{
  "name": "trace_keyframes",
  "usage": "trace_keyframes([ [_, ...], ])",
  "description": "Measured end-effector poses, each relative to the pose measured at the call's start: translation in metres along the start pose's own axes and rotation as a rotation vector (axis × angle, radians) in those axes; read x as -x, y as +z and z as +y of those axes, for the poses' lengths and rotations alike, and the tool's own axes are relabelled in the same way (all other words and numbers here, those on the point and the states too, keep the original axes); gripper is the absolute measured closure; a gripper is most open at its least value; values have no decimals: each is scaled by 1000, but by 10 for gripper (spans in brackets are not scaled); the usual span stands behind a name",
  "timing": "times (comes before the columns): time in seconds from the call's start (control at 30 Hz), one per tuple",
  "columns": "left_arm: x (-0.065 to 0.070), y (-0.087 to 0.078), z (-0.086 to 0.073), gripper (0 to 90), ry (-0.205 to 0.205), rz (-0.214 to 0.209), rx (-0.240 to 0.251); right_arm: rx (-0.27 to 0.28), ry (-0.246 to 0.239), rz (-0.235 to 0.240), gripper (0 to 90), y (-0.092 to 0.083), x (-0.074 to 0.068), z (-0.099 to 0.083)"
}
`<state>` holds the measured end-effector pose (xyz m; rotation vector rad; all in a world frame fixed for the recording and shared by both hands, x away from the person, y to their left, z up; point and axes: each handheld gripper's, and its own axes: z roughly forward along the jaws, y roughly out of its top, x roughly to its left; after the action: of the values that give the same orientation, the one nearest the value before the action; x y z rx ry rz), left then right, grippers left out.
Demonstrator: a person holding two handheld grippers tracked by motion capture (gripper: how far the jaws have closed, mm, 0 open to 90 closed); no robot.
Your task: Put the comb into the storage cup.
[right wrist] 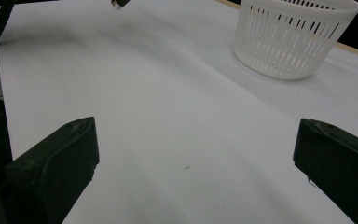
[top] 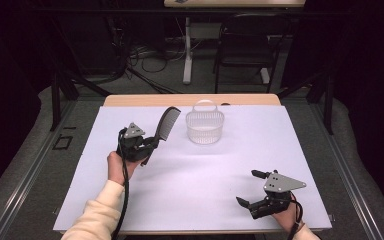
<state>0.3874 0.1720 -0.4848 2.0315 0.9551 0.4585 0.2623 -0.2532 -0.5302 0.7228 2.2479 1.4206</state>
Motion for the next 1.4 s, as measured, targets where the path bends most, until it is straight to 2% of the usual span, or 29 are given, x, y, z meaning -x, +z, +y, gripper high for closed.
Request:
trace_keyframes([
  [0.37, -2, 4, 10, 724, 3, 2, 14, -1, 3, 0, 0, 0, 0, 0],
  [0.53, -2, 8, 13, 723, -13, -7, 24, -3, 0, 4, 0, 0, 0, 0],
  [1.4, -4, 18, 32, 723, 5, -16, 37, -10, 0, 4, 0, 1, 0, 0],
])
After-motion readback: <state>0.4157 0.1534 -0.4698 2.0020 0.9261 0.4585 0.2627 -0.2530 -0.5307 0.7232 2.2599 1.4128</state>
